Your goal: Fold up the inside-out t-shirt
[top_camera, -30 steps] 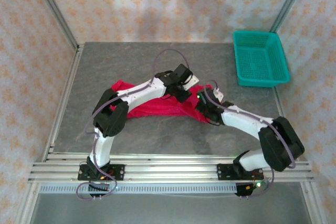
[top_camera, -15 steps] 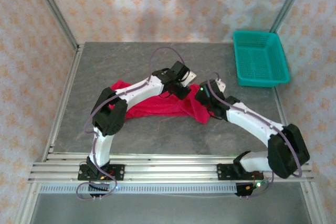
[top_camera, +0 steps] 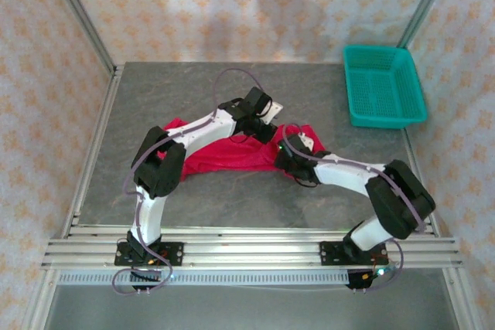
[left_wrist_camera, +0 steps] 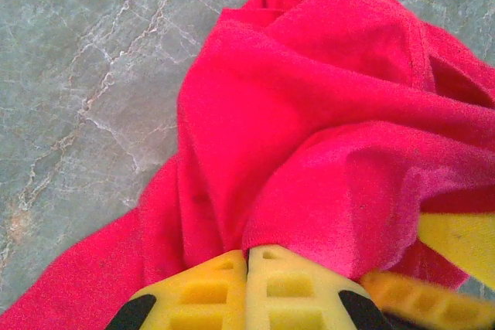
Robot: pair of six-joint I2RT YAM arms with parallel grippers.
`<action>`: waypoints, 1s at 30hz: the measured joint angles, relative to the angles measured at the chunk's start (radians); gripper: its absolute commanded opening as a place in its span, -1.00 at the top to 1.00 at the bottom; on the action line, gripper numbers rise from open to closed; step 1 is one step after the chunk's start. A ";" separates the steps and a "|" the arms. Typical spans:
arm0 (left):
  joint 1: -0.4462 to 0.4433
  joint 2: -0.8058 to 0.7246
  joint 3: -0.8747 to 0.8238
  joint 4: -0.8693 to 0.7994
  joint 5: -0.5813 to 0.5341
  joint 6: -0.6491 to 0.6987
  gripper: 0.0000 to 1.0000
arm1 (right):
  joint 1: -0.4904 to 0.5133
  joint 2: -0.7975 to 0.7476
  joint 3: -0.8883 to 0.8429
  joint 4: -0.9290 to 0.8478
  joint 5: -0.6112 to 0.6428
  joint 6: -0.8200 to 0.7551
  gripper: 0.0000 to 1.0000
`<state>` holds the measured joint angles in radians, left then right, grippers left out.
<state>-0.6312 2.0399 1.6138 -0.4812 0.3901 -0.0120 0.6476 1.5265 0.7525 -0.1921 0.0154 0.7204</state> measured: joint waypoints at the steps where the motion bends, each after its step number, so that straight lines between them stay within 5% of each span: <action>1: 0.000 0.000 -0.001 0.000 0.000 0.000 1.00 | 0.000 0.011 0.024 -0.021 0.017 0.004 0.87; 2: 0.000 0.000 -0.001 0.000 0.000 0.000 1.00 | 0.000 0.014 0.043 -0.040 0.031 0.004 1.00; 8: 0.000 0.000 -0.001 -0.001 0.000 -0.008 1.00 | -0.025 -0.099 0.134 -0.215 0.117 -0.028 1.00; 13: -0.013 0.000 0.004 0.019 0.040 -0.076 1.00 | -0.187 -0.243 0.138 -0.289 0.115 -0.103 1.00; 21: -0.059 0.052 0.120 0.109 0.049 -0.212 1.00 | -0.383 -0.100 0.135 -0.261 0.063 -0.158 1.00; 26: -0.058 0.117 0.145 0.102 0.040 -0.241 1.00 | -0.387 -0.032 0.135 -0.269 -0.024 -0.152 0.24; 30: -0.054 0.135 0.145 0.087 0.024 -0.253 1.00 | -0.381 -0.148 0.135 -0.327 -0.061 -0.140 0.20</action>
<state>-0.6849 2.1750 1.7592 -0.3939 0.4141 -0.2649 0.2665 1.3781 0.8879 -0.5194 -0.0460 0.5808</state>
